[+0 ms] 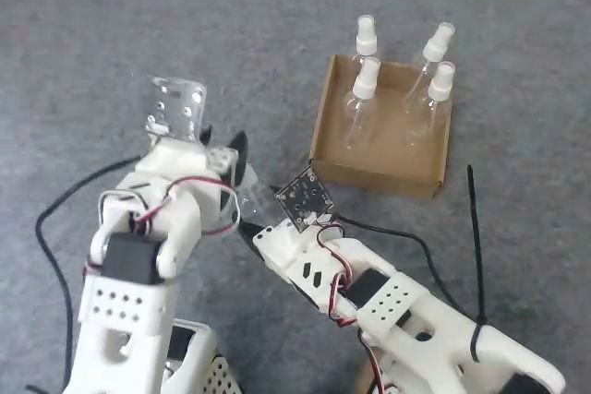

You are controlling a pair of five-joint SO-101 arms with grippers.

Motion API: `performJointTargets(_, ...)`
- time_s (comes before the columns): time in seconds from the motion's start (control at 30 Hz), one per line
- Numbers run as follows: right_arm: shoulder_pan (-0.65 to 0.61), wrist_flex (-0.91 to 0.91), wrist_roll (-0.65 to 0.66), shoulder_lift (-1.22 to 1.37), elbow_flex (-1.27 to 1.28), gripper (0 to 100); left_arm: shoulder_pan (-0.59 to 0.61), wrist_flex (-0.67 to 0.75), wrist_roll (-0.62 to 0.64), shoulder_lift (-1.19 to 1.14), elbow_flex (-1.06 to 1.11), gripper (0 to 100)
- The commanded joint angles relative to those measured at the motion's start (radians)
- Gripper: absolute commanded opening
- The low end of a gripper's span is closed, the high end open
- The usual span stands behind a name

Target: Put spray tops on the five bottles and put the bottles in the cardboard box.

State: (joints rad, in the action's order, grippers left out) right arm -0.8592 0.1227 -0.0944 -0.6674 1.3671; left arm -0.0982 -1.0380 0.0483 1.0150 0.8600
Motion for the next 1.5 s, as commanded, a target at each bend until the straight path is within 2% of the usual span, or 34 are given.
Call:
performJointTargets(0.0,0.01,0.027,-0.012,-0.059,-0.015,0.6,-0.055,-0.058,-0.003,0.066,-0.016,14)
performJointTargets(0.3,0.01,0.019,-0.012,-0.059,-0.014,0.6,-0.049,-0.058,0.005,0.091,-0.045,14)
performJointTargets(0.53,0.01,0.022,-0.012,-0.059,-0.014,0.6,0.158,-0.055,0.006,0.218,-0.073,14)
performJointTargets(0.63,0.025,0.027,-0.011,-0.062,-0.031,0.6,0.178,-0.055,0.006,0.175,-0.061,14)
performJointTargets(0.7,0.062,-0.004,-0.011,-0.077,-0.072,0.6,0.18,-0.063,0.003,0.163,-0.065,14)
performJointTargets(0.8,0.153,-0.165,-0.011,-0.119,-0.183,0.6,0.186,-0.106,-0.006,0.189,-0.081,14)
performJointTargets(0.93,0.225,-0.39,-0.015,-0.136,-0.396,0.6,0.158,-0.146,-0.044,0.253,-0.048,14)
performJointTargets(1.13,0.229,-0.61,-0.017,-0.081,-0.7,0.6,0.103,-0.146,-0.049,0.368,0.059,14)
performJointTargets(1.3,0.228,-0.687,-0.018,0.054,-0.858,0.6,-0.003,-0.121,-0.051,0.48,0.147,16)
performJointTargets(1.47,0.226,-0.697,-0.017,0.142,-0.931,0.6,-0.103,-0.044,-0.078,0.565,0.298,28)
